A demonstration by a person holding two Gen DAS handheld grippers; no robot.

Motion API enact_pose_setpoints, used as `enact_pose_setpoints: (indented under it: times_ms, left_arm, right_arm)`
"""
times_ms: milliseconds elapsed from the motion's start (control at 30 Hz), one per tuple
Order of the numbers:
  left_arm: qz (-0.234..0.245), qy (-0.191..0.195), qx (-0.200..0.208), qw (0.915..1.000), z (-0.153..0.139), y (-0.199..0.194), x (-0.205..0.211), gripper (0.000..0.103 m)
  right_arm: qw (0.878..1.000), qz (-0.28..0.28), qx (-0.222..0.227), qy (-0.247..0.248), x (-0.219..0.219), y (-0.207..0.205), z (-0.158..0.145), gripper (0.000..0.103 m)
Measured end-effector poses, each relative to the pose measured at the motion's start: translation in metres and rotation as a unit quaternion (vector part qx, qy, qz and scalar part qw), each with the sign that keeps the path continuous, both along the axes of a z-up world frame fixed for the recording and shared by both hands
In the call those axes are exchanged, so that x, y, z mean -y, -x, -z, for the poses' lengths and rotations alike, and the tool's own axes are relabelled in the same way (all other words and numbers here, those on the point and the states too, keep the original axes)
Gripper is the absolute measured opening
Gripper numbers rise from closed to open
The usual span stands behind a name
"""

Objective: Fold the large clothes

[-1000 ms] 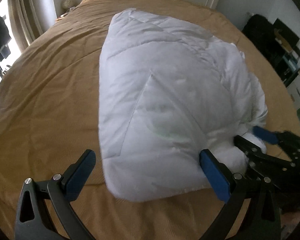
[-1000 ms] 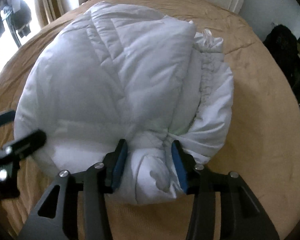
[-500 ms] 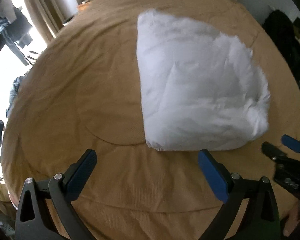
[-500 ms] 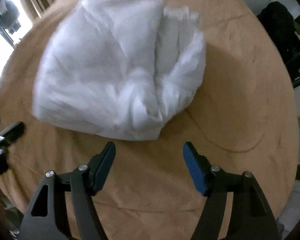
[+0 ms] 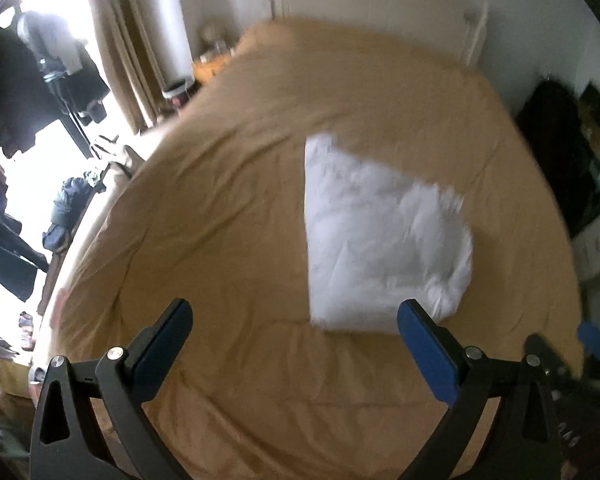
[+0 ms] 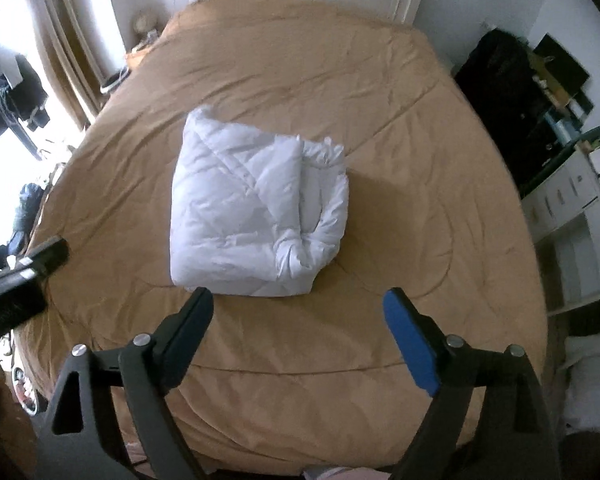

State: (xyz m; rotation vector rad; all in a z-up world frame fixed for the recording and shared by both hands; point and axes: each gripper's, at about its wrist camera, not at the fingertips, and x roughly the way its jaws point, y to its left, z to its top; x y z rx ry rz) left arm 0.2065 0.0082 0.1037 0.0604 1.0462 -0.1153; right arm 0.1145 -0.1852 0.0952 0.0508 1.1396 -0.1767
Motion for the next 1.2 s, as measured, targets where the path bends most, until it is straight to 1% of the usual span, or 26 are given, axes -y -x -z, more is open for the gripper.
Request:
enact_pose_setpoints:
  times_ms: [33, 100, 133, 167, 200, 233, 267, 300, 333, 400, 433, 500, 567, 667, 733, 800, 867, 1033, 1200]
  left_arm:
    - [-0.002, 0.012, -0.001, 0.9999, 0.002, 0.004, -0.003, 0.102]
    - [0.007, 0.014, -0.009, 0.9998, 0.008, 0.006, -0.004, 0.102]
    - [0.005, 0.004, -0.006, 1.0, 0.012, 0.006, -0.001, 0.102]
    - [-0.002, -0.02, -0.005, 0.9998, 0.018, 0.007, 0.003, 0.102]
    - [-0.004, -0.036, -0.009, 0.9993, 0.021, 0.006, 0.006, 0.102]
    - [-0.003, -0.036, -0.01, 0.9993, 0.023, 0.004, 0.007, 0.102]
    - [-0.001, -0.028, -0.014, 0.9995, 0.024, 0.002, 0.009, 0.102]
    - [-0.003, -0.028, -0.013, 0.9995, 0.024, 0.002, 0.008, 0.102]
    - [-0.01, -0.045, -0.003, 0.9989, 0.024, 0.002, 0.01, 0.102]
    - [-0.009, -0.066, 0.01, 0.9978, 0.024, 0.003, 0.013, 0.102]
    - [-0.008, -0.072, 0.01, 0.9973, 0.026, 0.003, 0.014, 0.102]
    - [-0.007, -0.07, 0.0, 0.9975, 0.03, 0.004, 0.013, 0.102]
    - [-0.003, -0.077, -0.007, 0.997, 0.033, 0.006, 0.015, 0.102]
    - [0.006, -0.072, -0.01, 0.9974, 0.034, 0.007, 0.018, 0.102]
    - [0.004, -0.067, -0.017, 0.9976, 0.036, 0.007, 0.019, 0.102]
    - [0.006, -0.052, -0.028, 0.9982, 0.039, 0.008, 0.019, 0.102]
    - [0.007, -0.045, -0.034, 0.9984, 0.041, 0.008, 0.021, 0.102]
    - [0.012, -0.061, -0.031, 0.9976, 0.042, 0.009, 0.029, 0.102]
    - [0.009, -0.058, -0.042, 0.9974, 0.045, 0.009, 0.028, 0.102]
  right_arm:
    - [1.0, 0.0, 0.013, -0.003, -0.003, 0.005, 0.001, 0.091]
    - [1.0, -0.004, 0.012, -0.001, -0.007, 0.01, 0.006, 0.092]
    - [1.0, -0.007, 0.008, 0.005, -0.009, 0.01, 0.013, 0.092]
    - [1.0, -0.009, 0.0, 0.005, -0.008, 0.008, 0.023, 0.092]
    - [1.0, -0.012, -0.008, -0.002, -0.007, 0.007, 0.03, 0.092]
    - [1.0, -0.016, -0.013, -0.017, -0.005, 0.008, 0.04, 0.092]
    - [1.0, -0.015, -0.019, -0.017, -0.003, 0.008, 0.045, 0.092]
    - [1.0, -0.007, -0.029, -0.006, 0.0, 0.009, 0.052, 0.092]
    - [1.0, -0.002, -0.03, -0.004, 0.002, 0.011, 0.054, 0.092]
    - [0.999, -0.008, -0.028, -0.019, 0.005, 0.011, 0.051, 0.092]
    - [0.999, -0.01, -0.026, -0.026, 0.007, 0.011, 0.05, 0.092]
    - [0.999, -0.008, -0.026, -0.032, 0.008, 0.01, 0.049, 0.092]
    - [0.999, -0.006, -0.028, -0.033, 0.007, 0.01, 0.049, 0.092]
    - [0.999, -0.018, -0.021, -0.031, 0.003, 0.01, 0.046, 0.092]
    - [1.0, -0.024, -0.014, -0.01, -0.001, 0.013, 0.043, 0.093]
    - [1.0, -0.022, -0.011, 0.0, -0.002, 0.016, 0.042, 0.094]
    - [1.0, -0.02, -0.013, -0.003, 0.0, 0.017, 0.042, 0.094]
    - [1.0, -0.017, -0.014, -0.013, 0.004, 0.022, 0.04, 0.094]
    - [1.0, -0.018, -0.017, -0.015, 0.003, 0.023, 0.041, 0.095]
